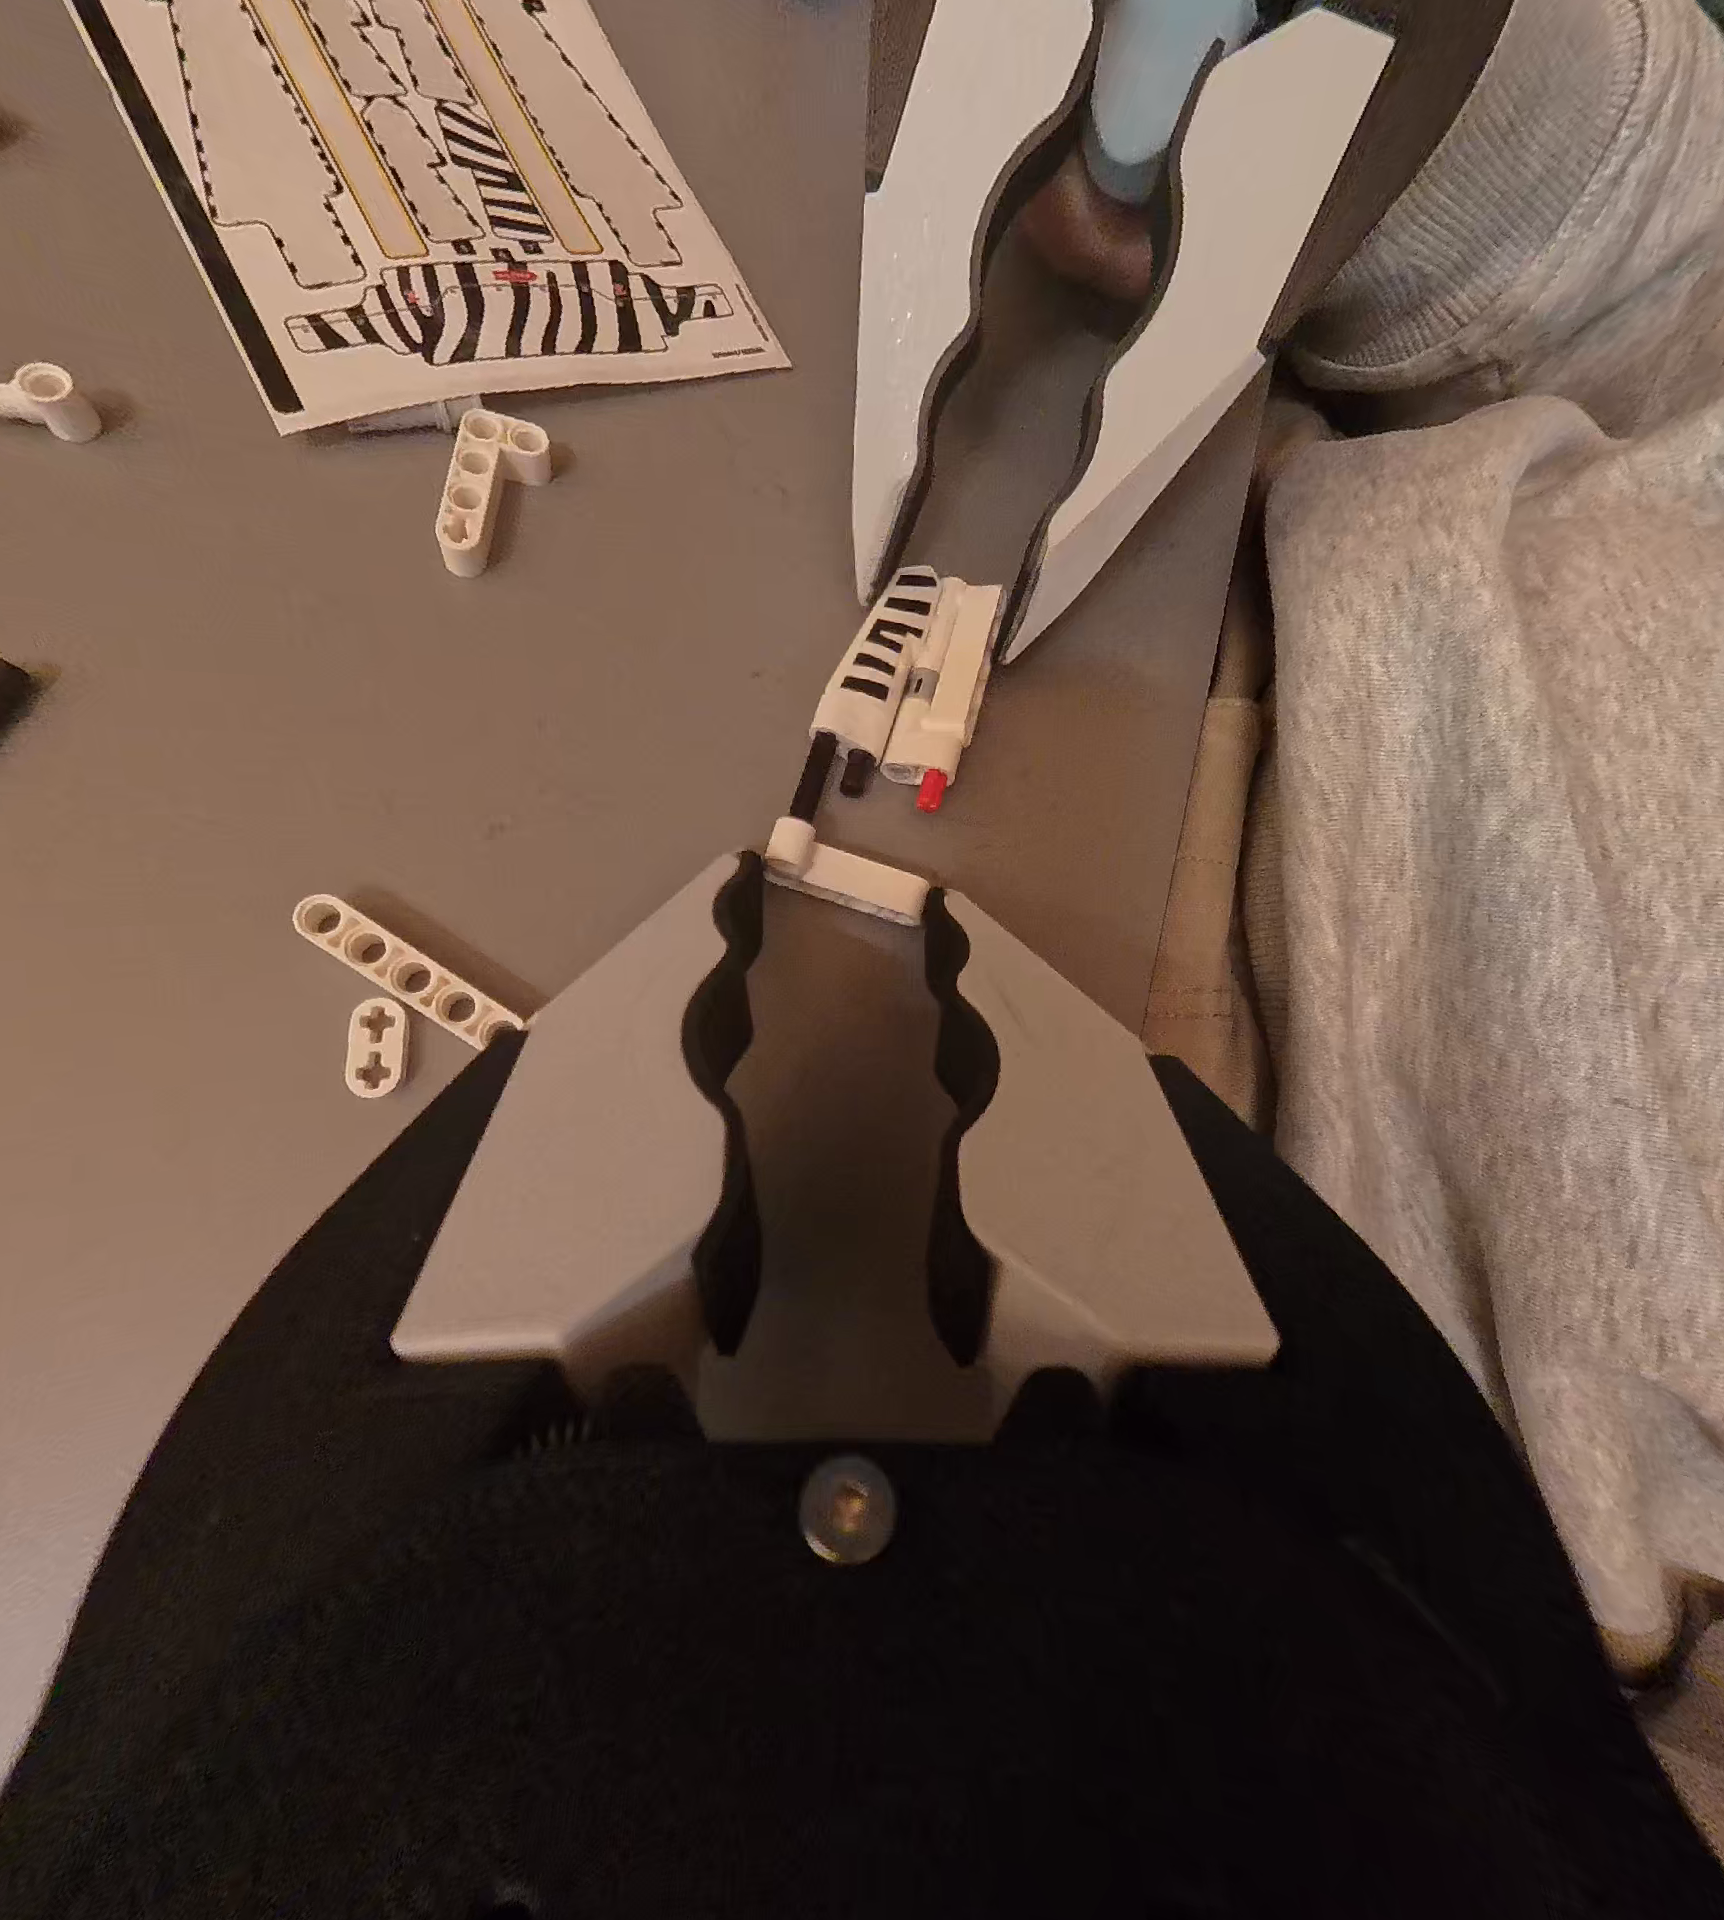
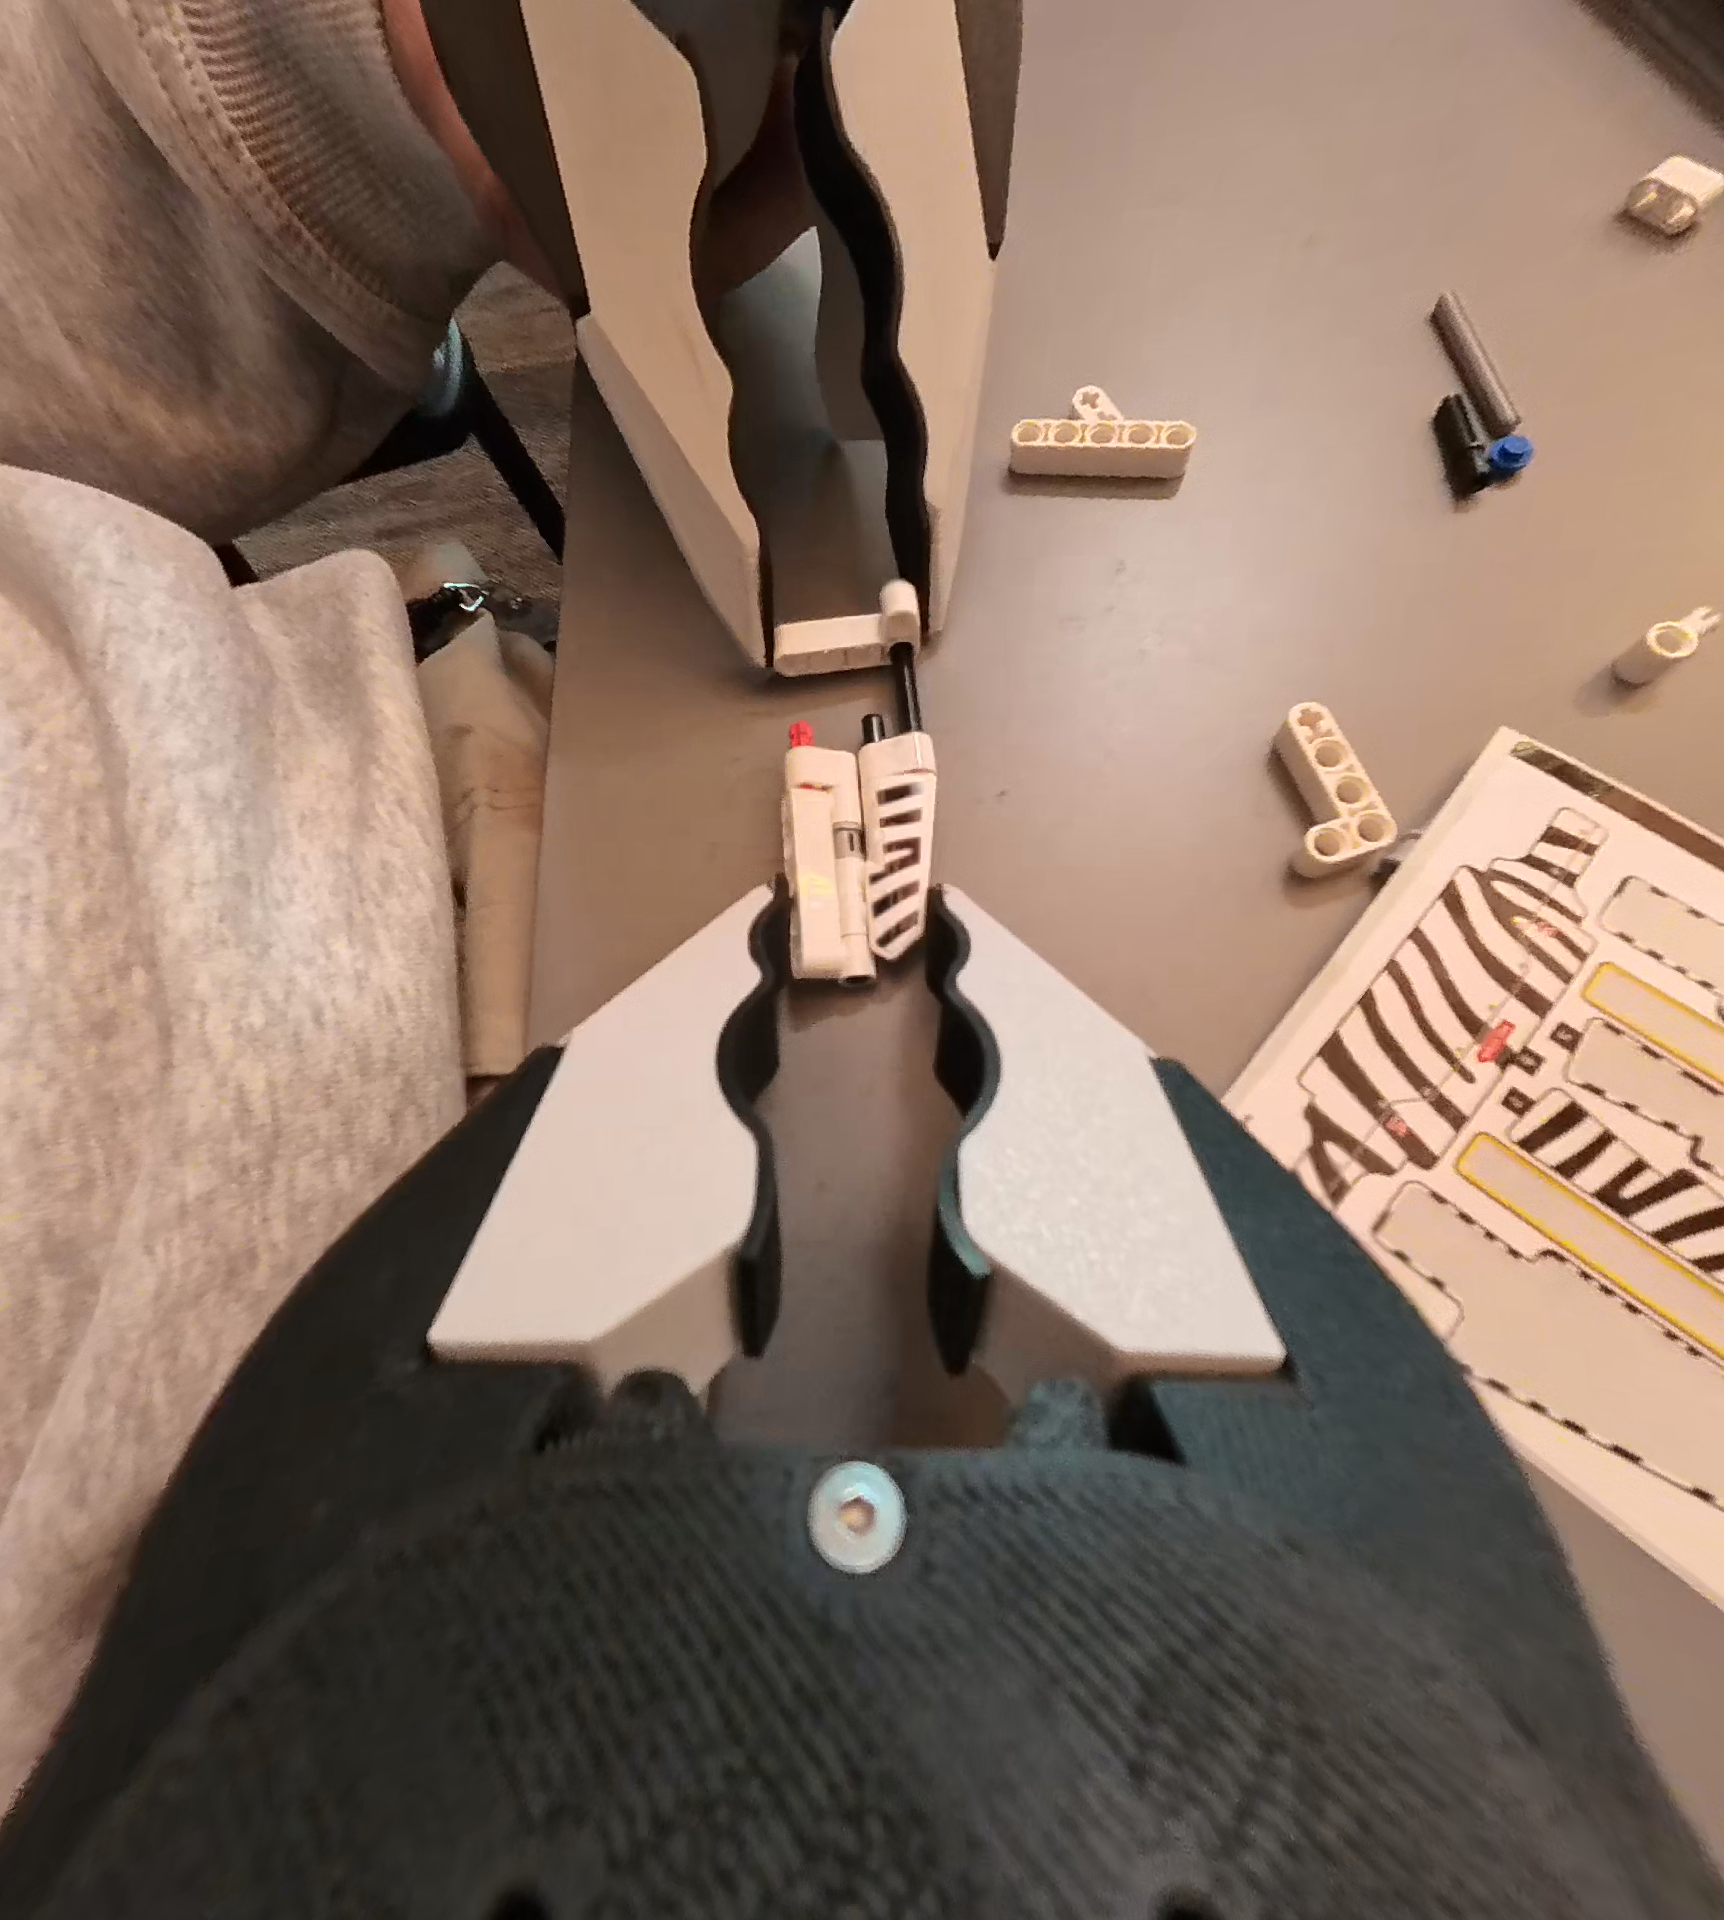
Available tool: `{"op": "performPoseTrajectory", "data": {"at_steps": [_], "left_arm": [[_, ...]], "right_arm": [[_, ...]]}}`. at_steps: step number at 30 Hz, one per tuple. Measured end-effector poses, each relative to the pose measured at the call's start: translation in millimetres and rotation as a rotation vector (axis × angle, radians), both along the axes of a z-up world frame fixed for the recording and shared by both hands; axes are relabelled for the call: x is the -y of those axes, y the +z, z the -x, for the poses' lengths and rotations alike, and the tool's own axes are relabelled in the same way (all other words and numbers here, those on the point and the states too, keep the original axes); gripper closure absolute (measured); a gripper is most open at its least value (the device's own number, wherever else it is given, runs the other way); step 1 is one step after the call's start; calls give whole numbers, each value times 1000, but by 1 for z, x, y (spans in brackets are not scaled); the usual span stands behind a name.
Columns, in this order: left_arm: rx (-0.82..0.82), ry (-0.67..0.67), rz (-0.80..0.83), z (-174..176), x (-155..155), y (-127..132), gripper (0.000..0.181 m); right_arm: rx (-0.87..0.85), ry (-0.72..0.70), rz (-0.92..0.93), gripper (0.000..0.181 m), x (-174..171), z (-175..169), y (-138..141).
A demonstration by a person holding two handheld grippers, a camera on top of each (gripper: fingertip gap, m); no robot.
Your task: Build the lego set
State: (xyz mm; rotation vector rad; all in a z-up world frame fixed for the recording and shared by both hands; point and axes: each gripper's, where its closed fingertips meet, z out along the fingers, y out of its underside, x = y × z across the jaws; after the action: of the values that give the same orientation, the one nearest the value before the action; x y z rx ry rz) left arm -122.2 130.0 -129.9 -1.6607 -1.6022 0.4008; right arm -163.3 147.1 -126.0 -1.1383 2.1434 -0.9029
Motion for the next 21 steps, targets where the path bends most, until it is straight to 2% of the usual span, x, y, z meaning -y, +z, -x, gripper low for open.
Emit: {"op": "performPoseTrajectory", "data": {"at_steps": [4,6,9,15,21], "left_arm": [[0,-3,-21,-1,-1,1,151],[0,-1,-37,-3,0,1,151],[0,2,-46,-3,0,1,151],[0,2,-39,-3,0,1,151],[-1,10,-31,-3,1,1,151]], "right_arm": [[35,2,-8,160,-1,0,4],[62,-1,2,169,-1,1,9],[55,-15,-5,168,0,3,7],[-18,-32,17,144,3,3,-1],[-75,6,138,135,2,2,0]]}}
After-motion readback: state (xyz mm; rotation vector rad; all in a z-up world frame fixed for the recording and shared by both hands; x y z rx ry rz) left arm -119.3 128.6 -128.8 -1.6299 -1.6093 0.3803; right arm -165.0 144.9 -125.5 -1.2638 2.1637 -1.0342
